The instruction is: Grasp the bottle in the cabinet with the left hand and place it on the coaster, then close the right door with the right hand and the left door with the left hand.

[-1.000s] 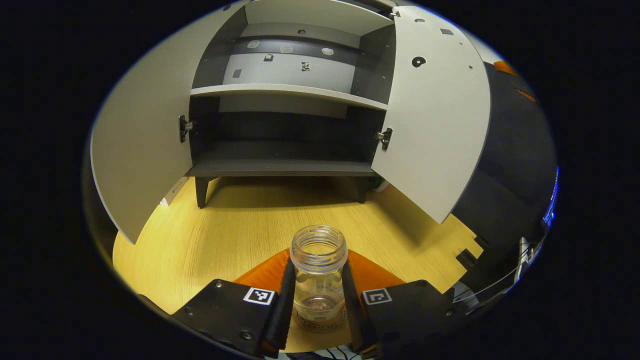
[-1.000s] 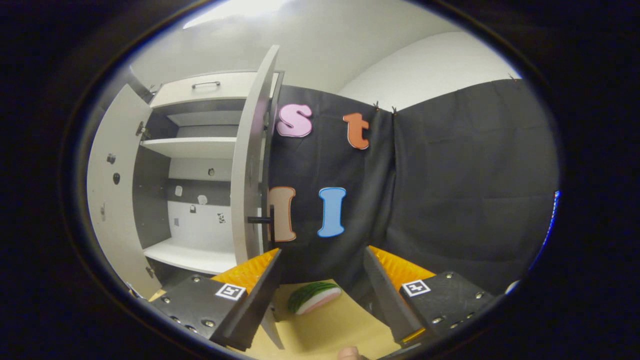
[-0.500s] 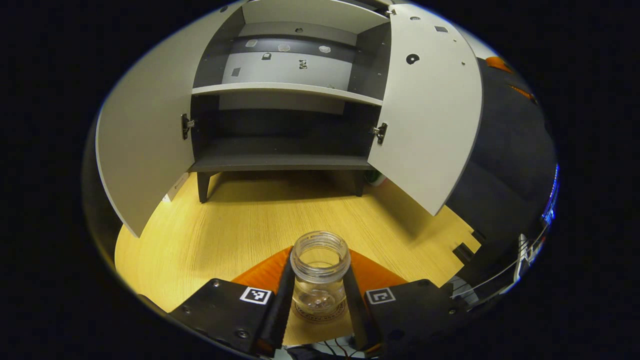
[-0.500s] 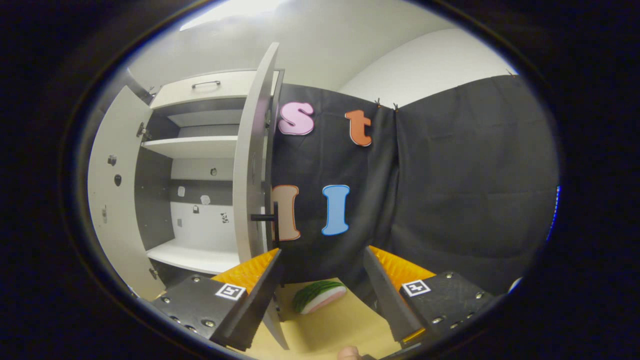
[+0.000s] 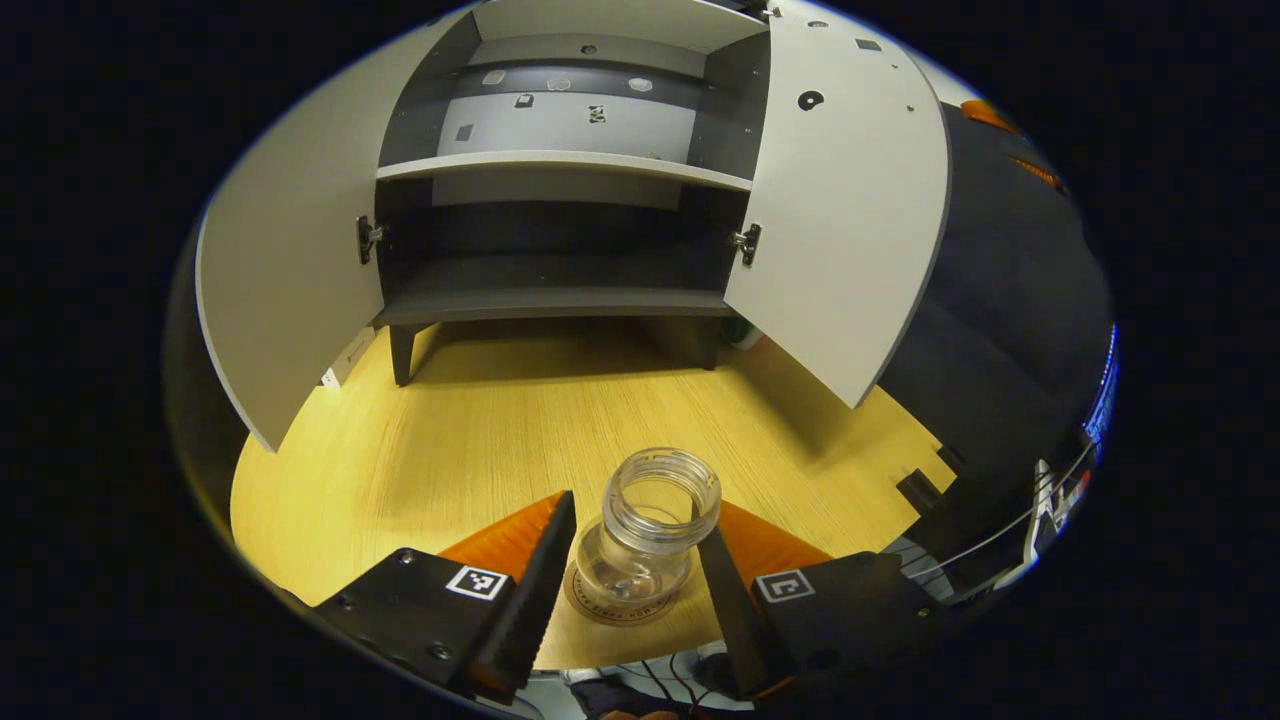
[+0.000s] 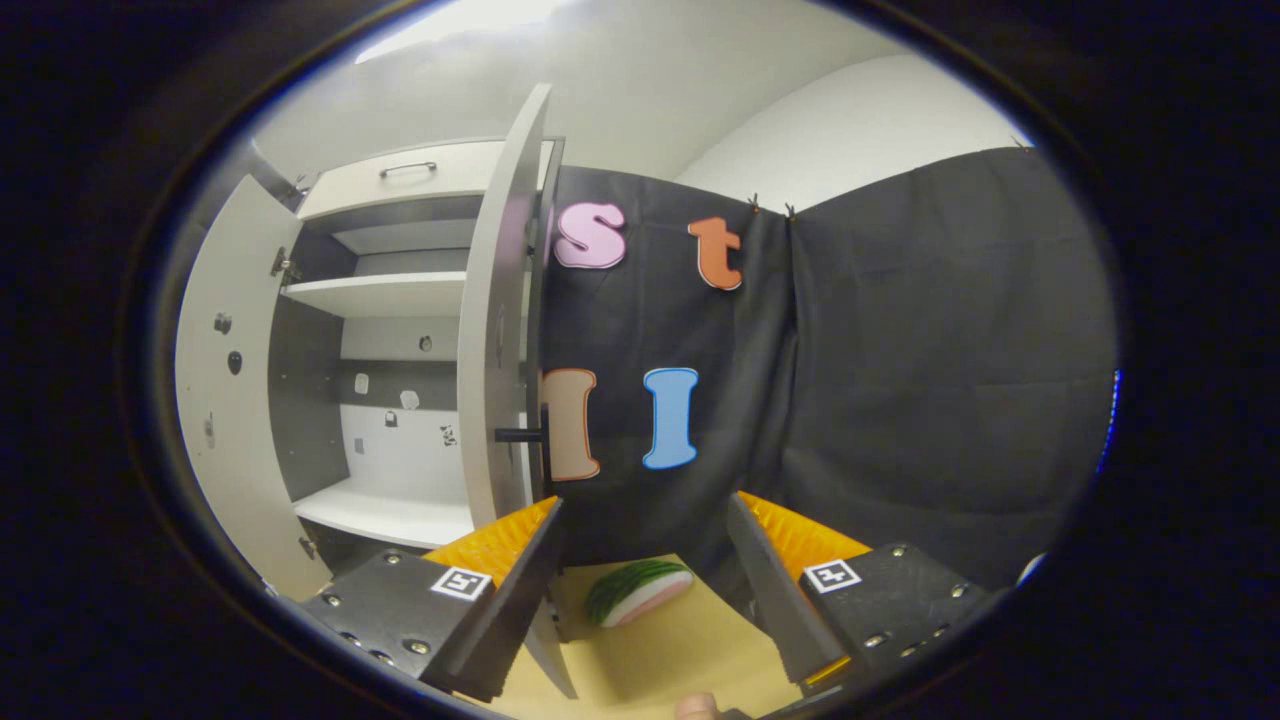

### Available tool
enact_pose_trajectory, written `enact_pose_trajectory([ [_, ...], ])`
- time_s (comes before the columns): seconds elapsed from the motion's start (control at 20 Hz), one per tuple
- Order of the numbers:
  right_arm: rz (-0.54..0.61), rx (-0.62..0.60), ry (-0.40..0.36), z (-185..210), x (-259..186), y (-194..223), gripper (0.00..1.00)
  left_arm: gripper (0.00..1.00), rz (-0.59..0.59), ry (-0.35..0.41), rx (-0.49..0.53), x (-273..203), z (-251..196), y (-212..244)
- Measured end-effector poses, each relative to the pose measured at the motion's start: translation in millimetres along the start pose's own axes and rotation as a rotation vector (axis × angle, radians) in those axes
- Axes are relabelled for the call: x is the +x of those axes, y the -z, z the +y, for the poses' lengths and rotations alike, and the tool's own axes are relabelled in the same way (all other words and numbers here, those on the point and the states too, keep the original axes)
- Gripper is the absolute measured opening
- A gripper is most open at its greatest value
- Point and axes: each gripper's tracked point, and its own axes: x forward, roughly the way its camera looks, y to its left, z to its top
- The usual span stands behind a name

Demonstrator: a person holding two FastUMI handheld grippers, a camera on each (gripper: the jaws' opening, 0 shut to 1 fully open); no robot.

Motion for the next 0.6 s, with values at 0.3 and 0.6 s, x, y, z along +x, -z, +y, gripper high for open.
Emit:
enact_pose_trajectory([
  [0.3, 0.026, 0.002, -0.011, 5.0, 0.1, 12.4, 0.93, 0.75, -0.066, 0.027, 0.005, -23.6, -9.4, -33.7],
  [0.6, 0.038, 0.007, -0.023, 9.8, 5.8, 18.4, 0.98, 0.75, -0.175, -0.006, -0.027, -52.8, -10.6, -97.3],
])
